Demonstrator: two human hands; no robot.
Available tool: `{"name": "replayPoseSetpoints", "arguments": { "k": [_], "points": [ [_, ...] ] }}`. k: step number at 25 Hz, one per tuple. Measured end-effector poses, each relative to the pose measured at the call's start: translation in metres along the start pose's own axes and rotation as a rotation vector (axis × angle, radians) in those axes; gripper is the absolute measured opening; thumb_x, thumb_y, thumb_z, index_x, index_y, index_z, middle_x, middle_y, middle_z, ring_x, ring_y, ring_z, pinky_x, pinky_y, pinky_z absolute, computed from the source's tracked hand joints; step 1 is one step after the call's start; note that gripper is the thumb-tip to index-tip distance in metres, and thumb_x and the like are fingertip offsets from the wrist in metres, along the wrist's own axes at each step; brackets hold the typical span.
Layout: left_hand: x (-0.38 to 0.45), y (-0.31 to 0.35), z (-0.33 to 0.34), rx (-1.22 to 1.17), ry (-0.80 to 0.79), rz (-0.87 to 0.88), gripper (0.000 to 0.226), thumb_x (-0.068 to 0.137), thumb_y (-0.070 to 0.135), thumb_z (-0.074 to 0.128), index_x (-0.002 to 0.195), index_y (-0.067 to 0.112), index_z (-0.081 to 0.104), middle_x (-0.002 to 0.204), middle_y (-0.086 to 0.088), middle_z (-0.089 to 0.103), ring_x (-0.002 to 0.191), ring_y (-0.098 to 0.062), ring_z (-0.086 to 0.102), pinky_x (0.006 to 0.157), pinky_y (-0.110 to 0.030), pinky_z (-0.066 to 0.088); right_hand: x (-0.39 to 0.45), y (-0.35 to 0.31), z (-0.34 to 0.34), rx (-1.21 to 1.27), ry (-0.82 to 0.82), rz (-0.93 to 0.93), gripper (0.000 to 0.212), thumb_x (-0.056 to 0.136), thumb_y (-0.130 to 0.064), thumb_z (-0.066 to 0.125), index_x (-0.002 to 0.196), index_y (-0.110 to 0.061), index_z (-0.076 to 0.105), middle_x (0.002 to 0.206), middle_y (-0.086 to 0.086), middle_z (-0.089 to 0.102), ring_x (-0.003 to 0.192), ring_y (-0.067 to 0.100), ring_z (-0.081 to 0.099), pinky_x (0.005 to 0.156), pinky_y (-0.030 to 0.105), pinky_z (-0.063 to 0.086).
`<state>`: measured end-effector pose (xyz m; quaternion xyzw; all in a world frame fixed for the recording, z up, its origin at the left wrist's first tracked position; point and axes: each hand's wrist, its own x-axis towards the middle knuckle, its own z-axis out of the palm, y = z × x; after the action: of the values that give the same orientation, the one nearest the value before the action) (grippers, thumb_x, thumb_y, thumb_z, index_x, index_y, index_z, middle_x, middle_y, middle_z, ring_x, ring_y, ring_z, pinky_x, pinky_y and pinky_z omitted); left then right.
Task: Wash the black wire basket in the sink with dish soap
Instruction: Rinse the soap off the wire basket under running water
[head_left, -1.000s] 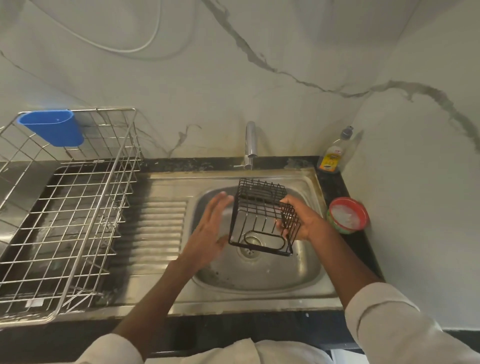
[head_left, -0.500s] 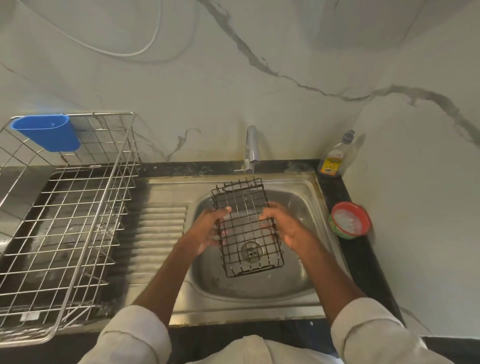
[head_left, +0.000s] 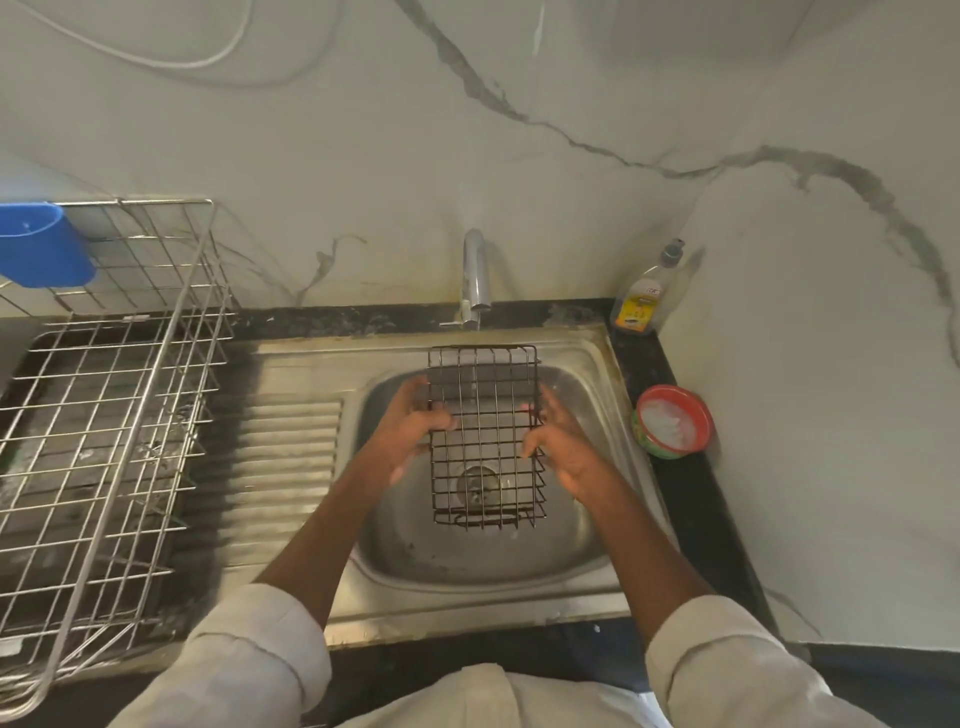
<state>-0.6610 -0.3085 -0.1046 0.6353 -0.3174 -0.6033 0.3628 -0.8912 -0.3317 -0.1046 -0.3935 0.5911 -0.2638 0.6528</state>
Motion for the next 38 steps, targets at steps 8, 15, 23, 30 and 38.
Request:
{"name": "replayPoseSetpoints", "arguments": {
  "k": [8, 15, 23, 30, 38],
  "points": [
    [-0.008, 0.003, -0.06, -0.034, 0.018, 0.057, 0.104, 0.067, -0.003, 0.077, 0.151, 0.043, 0.038, 0.137, -0.006, 0.058, 0.124, -0.037, 0.061, 0.104, -0.068, 0.05, 0.009, -0.032, 0.057, -0.253, -0.138, -0.107, 0.13, 0.072, 0.026, 0.061, 0.162, -0.046, 0.002, 0.172, 0.005, 0.013, 0.15, 0.031, 0.032, 0.086, 0.03, 0.053],
    [0.003, 0.022, -0.015, 0.18, -0.105, 0.183, 0.099, 0.076, -0.029, 0.067, 0.155, 0.025, 0.038, 0.133, 0.004, 0.058, 0.12, -0.024, 0.062, 0.071, -0.028, 0.059, 0.001, -0.01, 0.02, -0.184, 0.084, -0.135, 0.102, 0.066, 0.013, 0.073, 0.143, -0.041, 0.033, 0.127, -0.007, 0.055, 0.118, 0.019, 0.056, 0.085, 0.037, 0.056],
    [0.028, 0.044, -0.014, -0.008, -0.24, 0.032, 0.074, 0.086, -0.004, 0.046, 0.154, 0.025, 0.049, 0.149, -0.019, 0.059, 0.13, -0.037, 0.057, 0.11, -0.06, 0.047, 0.012, -0.028, 0.003, -0.228, 0.167, -0.151, 0.086, 0.053, 0.005, 0.075, 0.126, -0.032, 0.05, 0.115, -0.001, 0.066, 0.11, 0.021, 0.066, 0.078, 0.037, 0.059],
    [0.026, -0.017, -0.056, -0.439, -0.019, -0.156, 0.061, 0.099, 0.011, 0.046, 0.159, 0.024, 0.039, 0.164, -0.021, 0.04, 0.149, -0.049, 0.041, 0.1, -0.081, 0.045, 0.062, -0.091, 0.069, -0.875, -0.155, -0.221, 0.119, 0.066, 0.005, 0.067, 0.164, -0.034, 0.012, 0.163, 0.011, 0.028, 0.123, 0.028, 0.058, 0.08, 0.036, 0.061],
    [0.018, 0.002, -0.054, -0.334, 0.03, -0.017, 0.072, 0.08, 0.0, 0.064, 0.147, 0.023, 0.05, 0.146, -0.018, 0.055, 0.123, -0.035, 0.063, 0.096, -0.069, 0.056, 0.078, -0.104, 0.055, -0.793, -0.231, -0.211, 0.113, 0.063, 0.017, 0.064, 0.159, -0.027, 0.024, 0.15, 0.011, 0.04, 0.111, 0.031, 0.064, 0.064, 0.029, 0.057]
  ]
}}
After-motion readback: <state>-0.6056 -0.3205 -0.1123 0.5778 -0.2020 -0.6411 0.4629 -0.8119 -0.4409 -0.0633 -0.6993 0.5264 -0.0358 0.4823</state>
